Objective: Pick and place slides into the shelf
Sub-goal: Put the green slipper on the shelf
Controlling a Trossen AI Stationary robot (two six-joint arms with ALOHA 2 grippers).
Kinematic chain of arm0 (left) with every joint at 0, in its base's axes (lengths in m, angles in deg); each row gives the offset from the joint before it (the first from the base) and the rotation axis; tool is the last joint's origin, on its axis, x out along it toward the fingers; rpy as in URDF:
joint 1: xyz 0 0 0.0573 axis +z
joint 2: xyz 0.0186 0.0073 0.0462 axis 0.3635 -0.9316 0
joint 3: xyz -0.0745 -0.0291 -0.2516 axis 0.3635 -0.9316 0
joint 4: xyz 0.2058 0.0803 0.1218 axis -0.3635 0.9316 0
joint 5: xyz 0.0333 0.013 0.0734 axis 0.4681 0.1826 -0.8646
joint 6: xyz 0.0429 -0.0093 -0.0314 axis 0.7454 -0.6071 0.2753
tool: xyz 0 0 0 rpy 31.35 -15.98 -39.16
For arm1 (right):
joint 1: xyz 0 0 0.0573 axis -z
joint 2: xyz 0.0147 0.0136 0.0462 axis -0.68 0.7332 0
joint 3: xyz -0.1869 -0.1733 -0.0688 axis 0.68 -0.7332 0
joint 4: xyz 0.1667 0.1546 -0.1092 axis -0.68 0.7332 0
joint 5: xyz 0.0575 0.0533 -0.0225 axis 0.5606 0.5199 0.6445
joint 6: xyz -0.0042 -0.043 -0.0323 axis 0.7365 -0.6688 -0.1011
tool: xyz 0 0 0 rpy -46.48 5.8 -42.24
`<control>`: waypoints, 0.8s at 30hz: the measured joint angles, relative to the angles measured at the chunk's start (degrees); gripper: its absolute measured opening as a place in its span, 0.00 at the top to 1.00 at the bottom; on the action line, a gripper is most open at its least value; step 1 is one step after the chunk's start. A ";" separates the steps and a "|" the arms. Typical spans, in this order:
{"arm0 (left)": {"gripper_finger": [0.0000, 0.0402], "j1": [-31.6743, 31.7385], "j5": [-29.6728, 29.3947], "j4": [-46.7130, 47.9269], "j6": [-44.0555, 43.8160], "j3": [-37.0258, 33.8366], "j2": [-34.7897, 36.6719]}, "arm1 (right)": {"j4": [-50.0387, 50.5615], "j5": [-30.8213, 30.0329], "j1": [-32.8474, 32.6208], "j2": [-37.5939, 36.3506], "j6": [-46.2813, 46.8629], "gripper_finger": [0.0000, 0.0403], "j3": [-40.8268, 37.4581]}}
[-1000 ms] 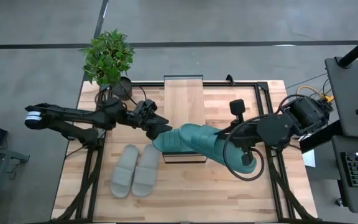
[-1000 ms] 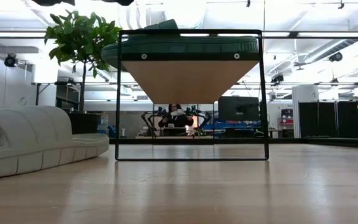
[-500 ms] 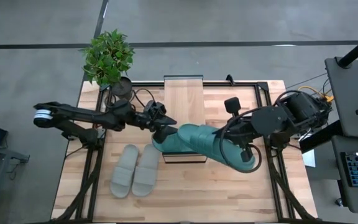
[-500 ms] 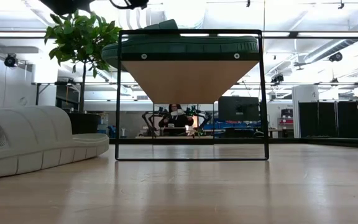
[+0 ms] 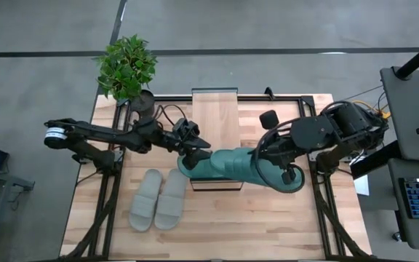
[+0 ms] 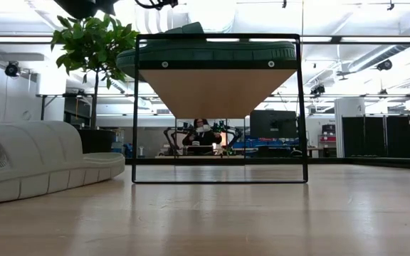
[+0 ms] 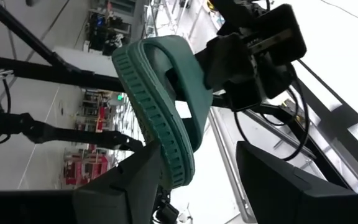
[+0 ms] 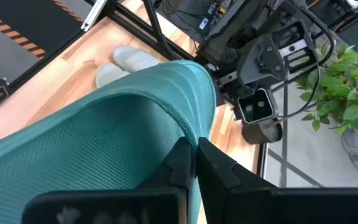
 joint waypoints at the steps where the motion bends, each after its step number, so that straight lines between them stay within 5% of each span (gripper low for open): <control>1: 0.51 0.00 0.30 0.11 -0.02 0.00 -0.10 | 0.02 0.02 0.15 0.00 -0.02 0.98 0.00; 24: 0.51 0.00 2.21 2.65 0.25 -0.35 -0.92 | 1.16 -0.46 0.38 -0.01 0.02 0.98 0.91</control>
